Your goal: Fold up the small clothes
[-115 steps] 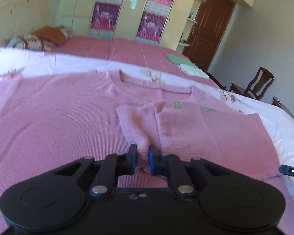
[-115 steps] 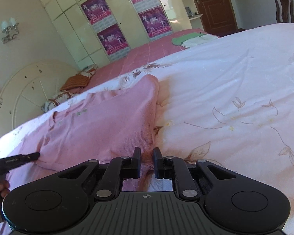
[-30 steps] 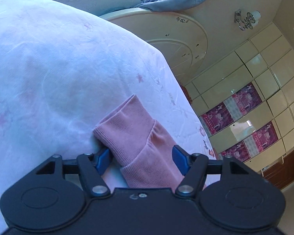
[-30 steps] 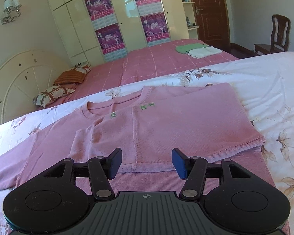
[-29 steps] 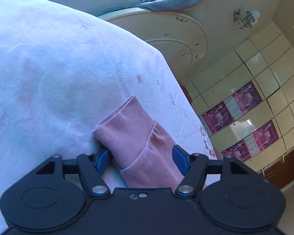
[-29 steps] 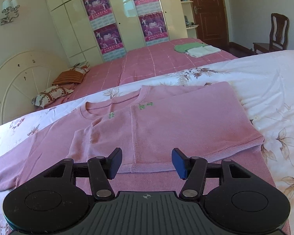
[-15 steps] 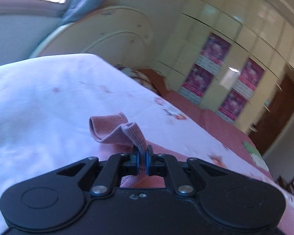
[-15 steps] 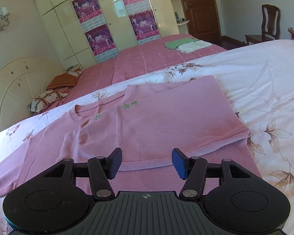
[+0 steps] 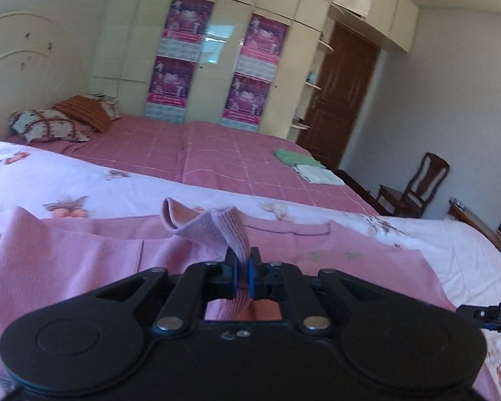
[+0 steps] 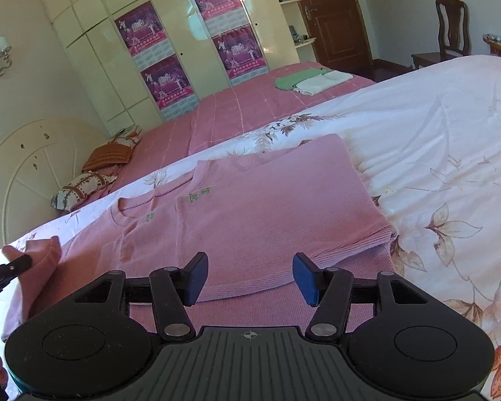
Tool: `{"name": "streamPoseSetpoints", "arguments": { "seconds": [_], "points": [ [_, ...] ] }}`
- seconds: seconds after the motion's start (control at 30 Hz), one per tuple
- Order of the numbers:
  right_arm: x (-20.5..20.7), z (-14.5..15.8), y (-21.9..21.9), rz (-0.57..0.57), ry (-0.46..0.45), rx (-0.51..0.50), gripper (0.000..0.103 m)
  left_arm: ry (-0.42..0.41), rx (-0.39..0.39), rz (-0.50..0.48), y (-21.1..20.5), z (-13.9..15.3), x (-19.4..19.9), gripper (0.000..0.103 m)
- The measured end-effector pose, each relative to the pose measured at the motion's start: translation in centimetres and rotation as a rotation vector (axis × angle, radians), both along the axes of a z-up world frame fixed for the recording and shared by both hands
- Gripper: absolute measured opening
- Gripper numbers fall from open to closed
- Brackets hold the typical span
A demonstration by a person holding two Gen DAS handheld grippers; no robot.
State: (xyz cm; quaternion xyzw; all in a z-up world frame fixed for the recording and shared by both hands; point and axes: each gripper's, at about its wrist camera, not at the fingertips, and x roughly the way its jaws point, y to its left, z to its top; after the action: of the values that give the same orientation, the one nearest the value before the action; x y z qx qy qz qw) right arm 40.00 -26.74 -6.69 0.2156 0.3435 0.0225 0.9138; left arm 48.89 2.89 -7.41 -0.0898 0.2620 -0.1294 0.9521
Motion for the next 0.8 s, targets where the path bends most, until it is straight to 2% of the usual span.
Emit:
{"name": "streamPoseSetpoints", "arguments": {
  "seconds": [0.1,0.17,0.23,0.27,0.3,0.33,0.4,0.5,0.57,0.67,0.7,0.8],
  "points": [
    [-0.6,0.3,-1.0,-0.009,0.0,0.013,0.057,0.031,0.031,-0.065,-3.6,-1.6,1.1,0.005],
    [-1.0,0.4,-1.4,-0.012,0.006,0.023,0.057,0.094,0.054,-0.118,-5.8,-3.2,2.2,0.008],
    [-1.2,0.4,-1.5,-0.011,0.014,0.043,0.057,0.15,0.085,-0.176,-7.7,-4.9,2.9,0.035],
    [-1.2,0.3,-1.5,-0.004,0.016,0.063,0.057,0.129,0.091,-0.192,-8.2,-5.0,2.2,0.043],
    [-1.3,0.2,-1.4,0.001,0.019,0.083,0.057,0.1,0.095,-0.203,-8.2,-4.8,1.3,0.065],
    [-1.2,0.2,-1.2,0.01,0.02,0.101,0.057,0.064,0.095,-0.205,-7.8,-4.3,0.1,0.08],
    [-0.8,0.3,-0.5,0.041,0.015,0.134,0.057,-0.002,0.098,-0.177,-5.8,-3.2,-2.6,0.075],
    [0.3,0.1,1.4,0.133,0.006,0.229,0.057,0.004,0.117,-0.07,-1.0,-2.7,-6.2,0.068],
    [1.5,-0.2,3.3,0.185,0.008,0.26,0.057,0.005,0.153,0.022,2.7,-2.7,-8.5,0.068],
    [3.9,-1.3,6.0,0.237,0.038,0.279,0.057,0.077,0.188,0.14,8.0,-3.7,-10.4,0.064],
    [4.8,-1.8,6.9,0.243,0.052,0.281,0.057,0.115,0.181,0.172,9.3,-4.3,-10.4,0.056],
    [7.4,-3.3,8.6,0.237,0.097,0.318,0.056,0.183,0.136,0.221,12.1,-4.9,-9.5,0.056]
  ]
}}
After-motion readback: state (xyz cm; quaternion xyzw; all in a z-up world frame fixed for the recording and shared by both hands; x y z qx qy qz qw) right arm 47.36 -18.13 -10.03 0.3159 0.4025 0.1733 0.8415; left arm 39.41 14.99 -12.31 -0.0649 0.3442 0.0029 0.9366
